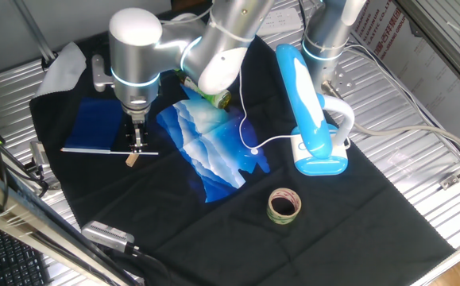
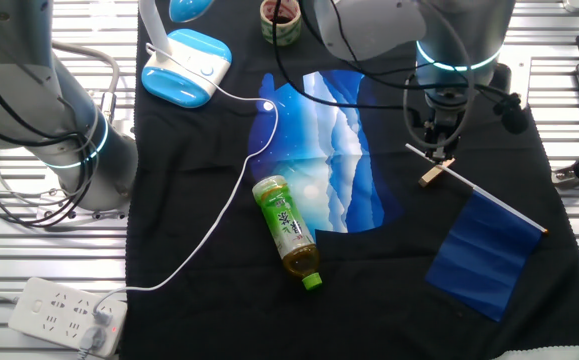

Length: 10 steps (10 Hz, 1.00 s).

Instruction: Wave the flag

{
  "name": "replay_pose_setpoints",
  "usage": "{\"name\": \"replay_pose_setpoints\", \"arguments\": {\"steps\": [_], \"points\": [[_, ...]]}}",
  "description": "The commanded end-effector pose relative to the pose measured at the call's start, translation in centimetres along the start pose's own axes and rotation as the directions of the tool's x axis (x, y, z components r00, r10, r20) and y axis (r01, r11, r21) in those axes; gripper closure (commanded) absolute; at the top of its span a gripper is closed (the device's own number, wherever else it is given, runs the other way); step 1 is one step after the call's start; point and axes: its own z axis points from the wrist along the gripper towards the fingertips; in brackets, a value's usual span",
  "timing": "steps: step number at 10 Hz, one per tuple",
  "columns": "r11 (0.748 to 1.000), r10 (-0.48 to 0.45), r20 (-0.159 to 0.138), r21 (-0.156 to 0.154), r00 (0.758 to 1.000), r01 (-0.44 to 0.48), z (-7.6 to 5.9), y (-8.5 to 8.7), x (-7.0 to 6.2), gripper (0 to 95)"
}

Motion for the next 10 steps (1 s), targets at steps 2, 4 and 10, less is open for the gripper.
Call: {"name": "replay_pose_setpoints", "arguments": {"steps": [2,4,10], "points": [[1.0,0.003,-0.011,-0.004,1.0,-0.003,1.01,0.77,0.04,76.0],[1.0,0.003,-0.024,-0.001,1.0,-0.003,1.09,0.95,0.1,76.0],[1.0,0.002,-0.074,0.005,0.997,-0.002,1.14,0.88,0.32,76.0]]}}
